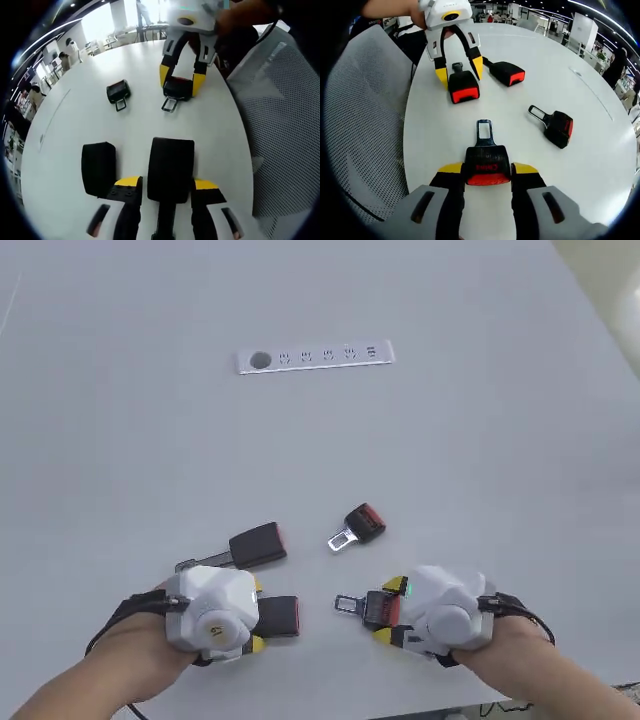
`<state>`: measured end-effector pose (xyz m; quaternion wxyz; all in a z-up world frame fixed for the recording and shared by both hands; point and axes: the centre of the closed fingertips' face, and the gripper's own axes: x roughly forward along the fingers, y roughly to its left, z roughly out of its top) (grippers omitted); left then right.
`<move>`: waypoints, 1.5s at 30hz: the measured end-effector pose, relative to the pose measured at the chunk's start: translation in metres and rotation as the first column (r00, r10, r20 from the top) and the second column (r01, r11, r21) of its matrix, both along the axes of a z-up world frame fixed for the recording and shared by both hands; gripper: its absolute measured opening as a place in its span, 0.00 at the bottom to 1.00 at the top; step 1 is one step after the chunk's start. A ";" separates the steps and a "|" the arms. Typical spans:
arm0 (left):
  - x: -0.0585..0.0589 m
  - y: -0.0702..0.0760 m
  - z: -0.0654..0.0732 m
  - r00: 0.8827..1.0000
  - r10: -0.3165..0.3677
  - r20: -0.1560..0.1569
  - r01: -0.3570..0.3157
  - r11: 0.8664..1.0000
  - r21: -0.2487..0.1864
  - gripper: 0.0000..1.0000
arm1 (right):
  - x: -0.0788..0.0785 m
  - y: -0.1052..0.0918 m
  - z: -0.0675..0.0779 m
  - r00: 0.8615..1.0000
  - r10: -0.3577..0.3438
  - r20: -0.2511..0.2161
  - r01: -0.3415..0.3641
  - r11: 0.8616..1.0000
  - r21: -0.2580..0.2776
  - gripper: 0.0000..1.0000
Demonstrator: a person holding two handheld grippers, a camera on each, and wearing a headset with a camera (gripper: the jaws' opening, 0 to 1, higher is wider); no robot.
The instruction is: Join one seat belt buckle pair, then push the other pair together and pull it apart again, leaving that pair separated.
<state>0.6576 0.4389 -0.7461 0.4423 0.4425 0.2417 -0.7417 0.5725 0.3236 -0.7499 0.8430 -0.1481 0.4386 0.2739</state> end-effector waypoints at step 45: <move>-0.003 -0.002 -0.004 0.999 -0.038 -0.008 0.038 0.997 0.063 0.34 | 0.014 0.018 -0.001 0.982 0.188 -0.032 -0.189 0.982 -0.015 0.34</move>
